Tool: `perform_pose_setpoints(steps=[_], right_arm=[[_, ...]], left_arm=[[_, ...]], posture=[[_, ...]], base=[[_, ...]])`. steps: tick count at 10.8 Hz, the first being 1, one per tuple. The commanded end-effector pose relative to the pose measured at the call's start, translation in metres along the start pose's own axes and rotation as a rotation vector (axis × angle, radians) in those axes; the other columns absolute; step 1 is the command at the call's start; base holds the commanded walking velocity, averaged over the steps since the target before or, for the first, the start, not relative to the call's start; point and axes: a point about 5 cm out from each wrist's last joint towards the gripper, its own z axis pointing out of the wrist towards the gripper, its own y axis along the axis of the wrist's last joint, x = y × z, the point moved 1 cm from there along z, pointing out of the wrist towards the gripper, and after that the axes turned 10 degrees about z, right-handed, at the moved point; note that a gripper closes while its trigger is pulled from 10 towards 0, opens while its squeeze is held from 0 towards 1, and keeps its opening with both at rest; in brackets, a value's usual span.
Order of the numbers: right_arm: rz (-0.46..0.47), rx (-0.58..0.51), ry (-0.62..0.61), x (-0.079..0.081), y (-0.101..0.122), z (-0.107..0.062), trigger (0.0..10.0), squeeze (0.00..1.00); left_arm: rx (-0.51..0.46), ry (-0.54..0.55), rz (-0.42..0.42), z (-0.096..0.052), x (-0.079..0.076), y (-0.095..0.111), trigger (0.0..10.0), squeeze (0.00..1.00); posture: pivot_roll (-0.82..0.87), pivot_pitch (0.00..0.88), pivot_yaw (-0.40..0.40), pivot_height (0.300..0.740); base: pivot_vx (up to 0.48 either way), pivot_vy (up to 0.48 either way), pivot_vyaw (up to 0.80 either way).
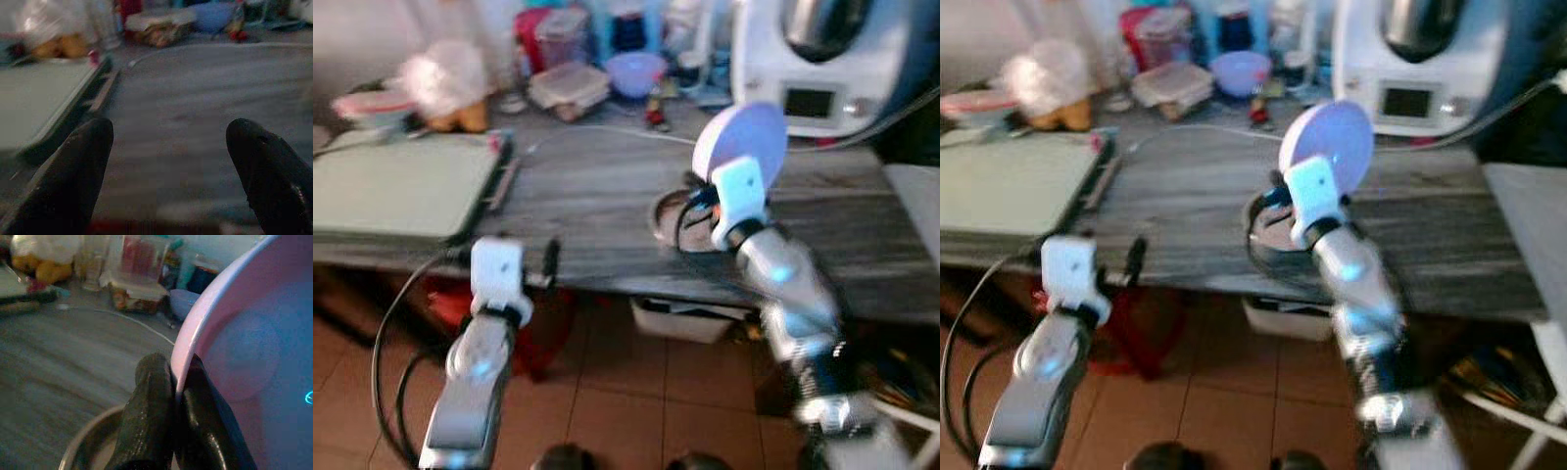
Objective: Setting the table
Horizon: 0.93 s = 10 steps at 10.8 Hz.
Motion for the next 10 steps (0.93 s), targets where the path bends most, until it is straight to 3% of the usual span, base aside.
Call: perform_pose_setpoints(steps=[1, 4, 5, 8, 10], right_arm=[[-0.012, -0.006, 0.023, -0.004, 0.008, 0.008, 10.0, 0.0], [-0.223, -0.007, 0.147, -0.006, 0.038, 0.046, 10.0, 0.0], [-0.353, 0.0, 0.116, -0.005, 0.045, 0.058, 10.0, 0.0], [-0.364, 0.105, 0.276, -0.005, 0.045, 0.067, 10.0, 0.0], [-0.389, 0.161, 0.311, -0.01, 0.04, 0.067, 10.0, 0.0]], left_arm=[[0.0, 0.011, 0.007, -0.003, 0.002, 0.004, 10.0, 0.0], [0.06, -0.007, 0.012, -0.022, 0.004, -0.001, 10.0, 0.0], [0.08, -0.008, 0.007, -0.028, 0.006, -0.002, 10.0, 0.0], [0.131, -0.011, 0.014, -0.042, 0.01, -0.002, 10.0, 0.0], [0.156, -0.015, 0.011, -0.047, 0.013, -0.003, 10.0, 0.0]], posture=[[0.0, 0.083, 0.054, 0.74], [0.04, 0.141, 0.07, 0.74], [0.06, 0.162, 0.076, 0.74], [0.11, 0.215, 0.095, 0.74], [0.12, 0.23, 0.106, 0.74]], base=[[0.0, 0.0, 0.0], [0.0, 0.0, 0.0], [0.0, 0.0, 0.0], [0.0, 0.0, 0.0], [0.0, 0.0, 0.0]])
